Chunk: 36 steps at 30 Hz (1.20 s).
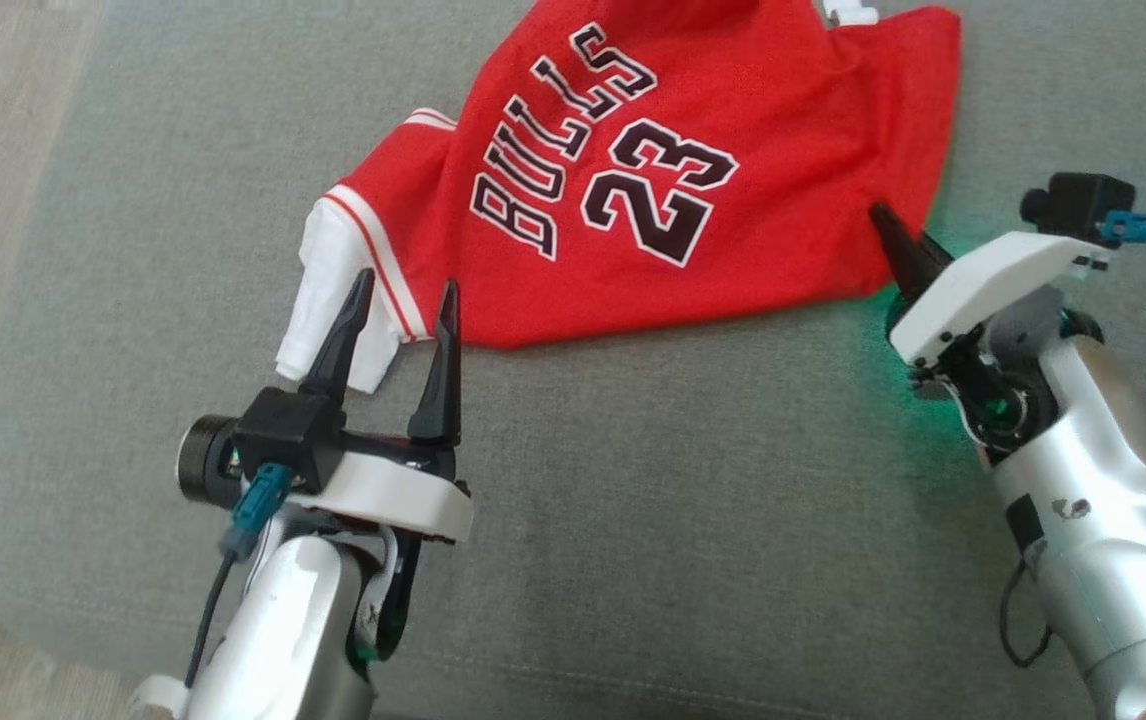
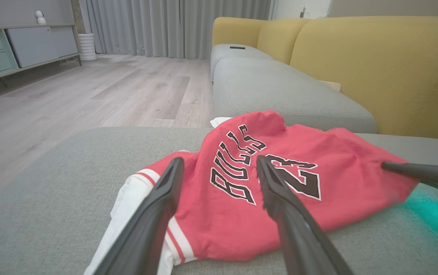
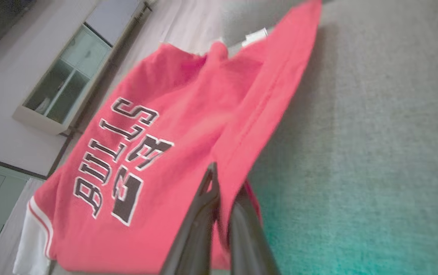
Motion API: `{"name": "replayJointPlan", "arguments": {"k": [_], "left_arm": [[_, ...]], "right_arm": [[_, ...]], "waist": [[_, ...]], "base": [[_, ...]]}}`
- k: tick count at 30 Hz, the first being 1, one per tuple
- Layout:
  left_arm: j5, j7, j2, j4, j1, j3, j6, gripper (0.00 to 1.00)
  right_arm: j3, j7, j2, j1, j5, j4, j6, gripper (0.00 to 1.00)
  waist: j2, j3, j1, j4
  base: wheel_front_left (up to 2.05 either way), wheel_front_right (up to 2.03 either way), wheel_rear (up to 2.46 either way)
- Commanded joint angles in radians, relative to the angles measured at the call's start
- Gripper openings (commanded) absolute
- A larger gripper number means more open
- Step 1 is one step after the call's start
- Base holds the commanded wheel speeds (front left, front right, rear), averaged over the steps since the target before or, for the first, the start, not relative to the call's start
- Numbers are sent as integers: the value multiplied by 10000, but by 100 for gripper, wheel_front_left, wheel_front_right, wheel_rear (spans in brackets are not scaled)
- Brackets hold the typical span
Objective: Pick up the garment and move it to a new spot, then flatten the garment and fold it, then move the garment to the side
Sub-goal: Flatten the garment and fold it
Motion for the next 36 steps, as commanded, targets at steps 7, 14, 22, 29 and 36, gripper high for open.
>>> {"name": "replayJointPlan", "arguments": {"k": [7,14,22,29,36], "left_arm": [[61,-76,47,-210,-170,495,-50,100],[184,-76,47,-200,291,744,-168,100],[217,-76,47,-341,944,1092,-272,100],[189,-76,47,-535,876,999,-321,100],[96,-76,47,-532,422,653,-325,100]], "right_arm": [[1537,-1618,-584,186,302,-1625,-7,0],[2327,-2913,-1414,670,136,-2784,-7,0],[1899,-3179,-2147,1716,-488,-3996,-7,0],[961,-2507,-2220,2129,-1324,-4758,-7,0],[202,-1755,-1977,1405,-2156,-3652,-7,0]], "waist": [[0,-647,-1,-530],[0,-1466,-1,-1086],[0,-2149,-1,-1536],[0,-1813,-1,-1420],[0,-1054,-1,-782]], "base": [[0,0,0],[0,0,0],[0,0,0],[0,0,0],[0,0,0]]}}
